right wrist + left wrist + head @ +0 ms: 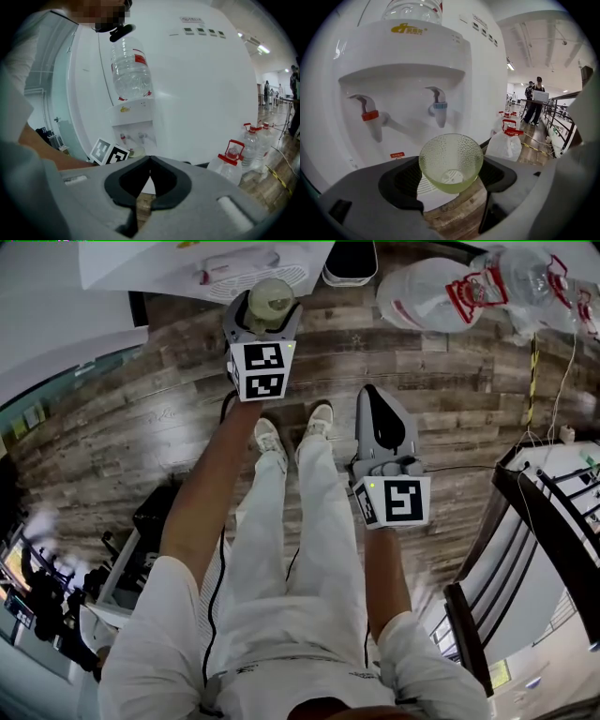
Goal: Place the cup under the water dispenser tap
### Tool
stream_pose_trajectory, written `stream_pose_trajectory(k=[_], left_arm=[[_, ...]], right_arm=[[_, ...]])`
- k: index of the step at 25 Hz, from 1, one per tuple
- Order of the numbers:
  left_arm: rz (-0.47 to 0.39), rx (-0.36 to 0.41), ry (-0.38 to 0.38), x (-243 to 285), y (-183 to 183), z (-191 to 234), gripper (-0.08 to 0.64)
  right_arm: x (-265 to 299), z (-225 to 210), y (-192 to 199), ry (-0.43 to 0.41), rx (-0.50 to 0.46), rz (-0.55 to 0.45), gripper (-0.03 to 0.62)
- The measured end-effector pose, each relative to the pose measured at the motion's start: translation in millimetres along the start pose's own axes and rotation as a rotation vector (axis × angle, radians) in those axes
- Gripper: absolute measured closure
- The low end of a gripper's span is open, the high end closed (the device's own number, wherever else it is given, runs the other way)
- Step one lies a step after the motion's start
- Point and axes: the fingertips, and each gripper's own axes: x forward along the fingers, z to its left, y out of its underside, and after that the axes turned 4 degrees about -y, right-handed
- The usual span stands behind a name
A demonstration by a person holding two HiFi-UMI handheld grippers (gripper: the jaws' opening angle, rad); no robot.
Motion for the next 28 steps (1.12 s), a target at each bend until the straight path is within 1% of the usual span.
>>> stream_pose_trajectory(k=[5,12,20,28], left_arm=[[-0.016,0.01,0.01,20.9,2.5,2.6,0.192],[-0.001,0.048,-0.003,48.9,10.9,7.0,0.192],[0.023,0.093,0.009,74.2,23.8,8.8,0.19],[0.018,0.093,0.009,87.8,23.2,10.0,0.19]], right_arm=[[6.1,-6.3,1.7,0.003,0.0,0.003,0.595],[14.4,-16.0,3.3,0.006,-0.003,0.006,0.597],[22.6,-21.6,7.5,0.005,-0.003,0.019,0.596],[30.9,-25.7,9.4,0.002,0.002,0.025,0.596]])
